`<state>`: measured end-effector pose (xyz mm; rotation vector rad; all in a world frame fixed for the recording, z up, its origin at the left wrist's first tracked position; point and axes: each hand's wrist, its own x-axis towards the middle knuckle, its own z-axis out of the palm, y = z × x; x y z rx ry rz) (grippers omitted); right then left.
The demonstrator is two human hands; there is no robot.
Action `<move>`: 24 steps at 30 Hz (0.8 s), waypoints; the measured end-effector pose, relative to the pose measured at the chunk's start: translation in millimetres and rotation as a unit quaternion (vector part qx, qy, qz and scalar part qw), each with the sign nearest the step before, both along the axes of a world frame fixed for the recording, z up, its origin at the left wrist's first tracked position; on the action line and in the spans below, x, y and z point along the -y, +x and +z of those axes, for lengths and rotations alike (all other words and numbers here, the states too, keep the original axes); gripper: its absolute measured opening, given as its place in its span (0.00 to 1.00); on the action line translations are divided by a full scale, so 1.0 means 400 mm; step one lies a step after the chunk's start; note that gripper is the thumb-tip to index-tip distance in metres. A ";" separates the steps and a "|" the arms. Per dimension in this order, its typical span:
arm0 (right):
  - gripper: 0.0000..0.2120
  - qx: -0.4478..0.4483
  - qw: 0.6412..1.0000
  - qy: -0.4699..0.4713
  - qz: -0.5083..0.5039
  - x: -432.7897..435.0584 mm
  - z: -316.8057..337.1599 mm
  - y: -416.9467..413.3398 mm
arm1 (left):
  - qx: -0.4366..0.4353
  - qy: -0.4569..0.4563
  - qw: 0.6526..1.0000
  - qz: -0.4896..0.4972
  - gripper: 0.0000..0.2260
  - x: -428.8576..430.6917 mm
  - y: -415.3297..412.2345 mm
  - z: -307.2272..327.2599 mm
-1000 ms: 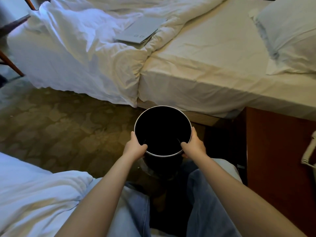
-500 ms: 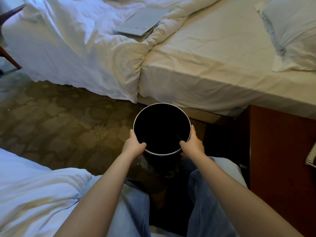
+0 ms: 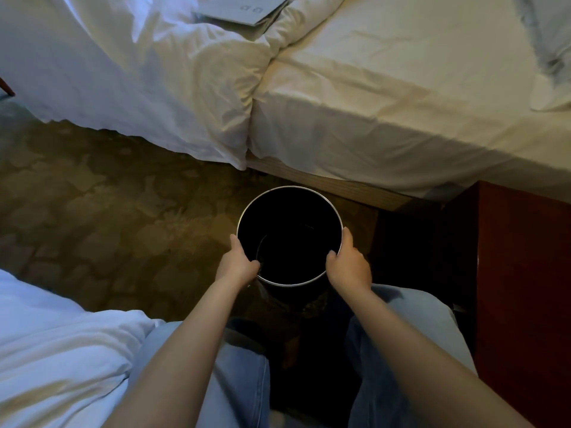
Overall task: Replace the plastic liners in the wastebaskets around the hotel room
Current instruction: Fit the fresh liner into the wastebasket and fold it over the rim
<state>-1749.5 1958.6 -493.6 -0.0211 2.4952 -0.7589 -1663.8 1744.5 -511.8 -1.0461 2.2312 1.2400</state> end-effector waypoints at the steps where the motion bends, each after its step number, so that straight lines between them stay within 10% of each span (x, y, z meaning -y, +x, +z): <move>1: 0.26 -0.004 1.000 0.009 -0.005 0.001 -0.012 -0.011 | 0.007 0.001 1.000 -0.004 0.40 0.001 -0.004 -0.009; 24: 0.15 0.127 0.987 0.096 -0.020 0.077 -0.146 -0.009 | 0.136 -0.036 0.990 0.022 0.40 -0.037 0.089 -0.169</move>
